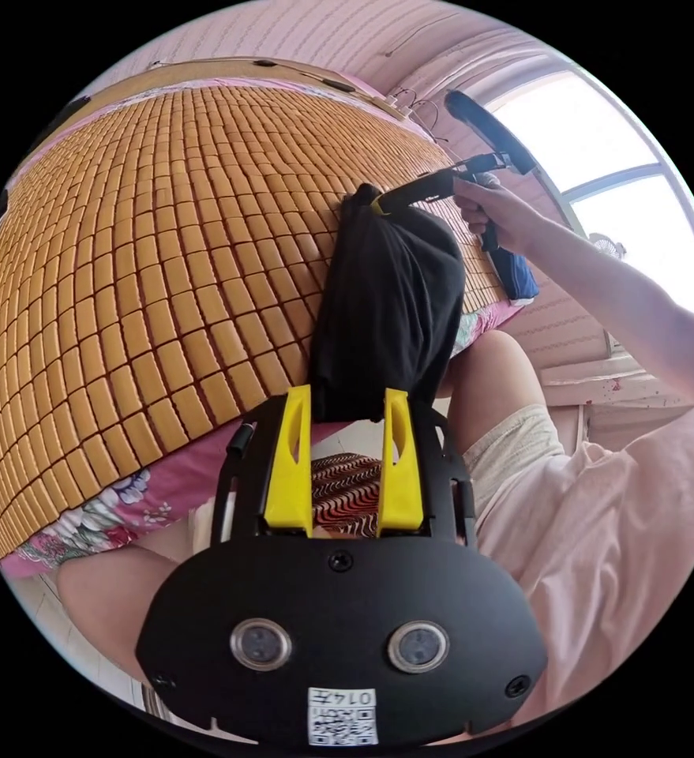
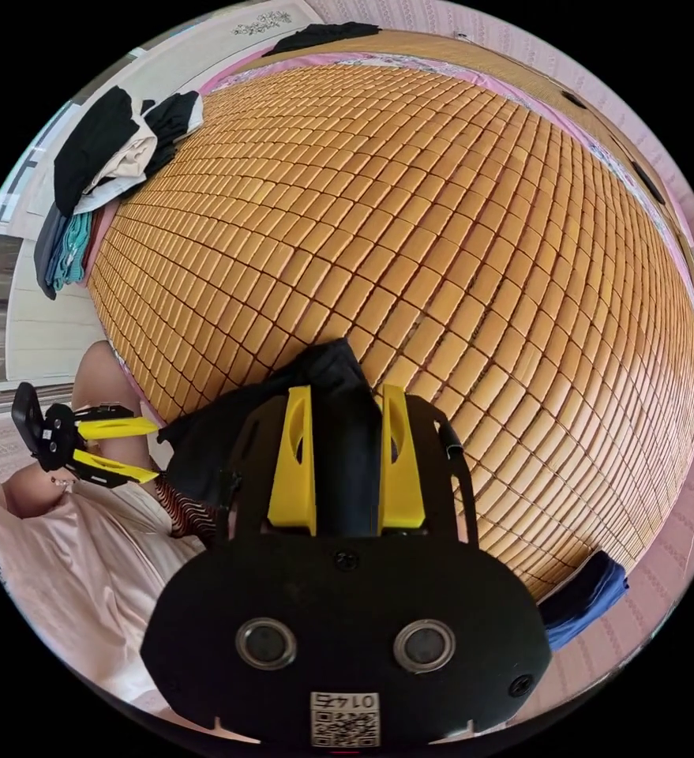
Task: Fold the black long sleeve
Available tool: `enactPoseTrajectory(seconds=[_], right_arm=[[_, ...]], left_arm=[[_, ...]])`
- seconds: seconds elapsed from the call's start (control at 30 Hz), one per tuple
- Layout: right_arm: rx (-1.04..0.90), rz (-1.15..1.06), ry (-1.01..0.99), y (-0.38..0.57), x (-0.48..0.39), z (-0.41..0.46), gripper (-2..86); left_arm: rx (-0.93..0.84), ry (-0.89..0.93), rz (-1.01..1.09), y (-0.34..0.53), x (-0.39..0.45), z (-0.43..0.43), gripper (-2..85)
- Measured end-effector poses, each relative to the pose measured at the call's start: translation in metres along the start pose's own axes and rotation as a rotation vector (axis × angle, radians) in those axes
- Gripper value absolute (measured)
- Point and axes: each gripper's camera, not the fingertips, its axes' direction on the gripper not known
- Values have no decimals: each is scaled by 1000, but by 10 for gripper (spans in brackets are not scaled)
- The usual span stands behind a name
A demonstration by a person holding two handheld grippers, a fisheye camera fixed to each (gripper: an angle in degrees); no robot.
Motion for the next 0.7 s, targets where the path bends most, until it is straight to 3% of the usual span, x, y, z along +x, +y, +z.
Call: enactPoseTrajectory(seconds=[0.23, 0.4, 0.5, 0.7], right_arm=[[-18, -44, -97, 23, 11, -1, 179], [-29, -106, -85, 47, -4, 0, 131], [-11, -122, -51, 72, -12, -1, 92], [276, -106, -84, 177, -18, -45, 37]], left_arm=[[29, -10, -58, -21, 13, 16, 142], [-21, -197, -78, -35, 33, 30, 67], [-22, -202, -51, -36, 43, 34, 36], [71, -201, -11, -22, 69, 23, -8]])
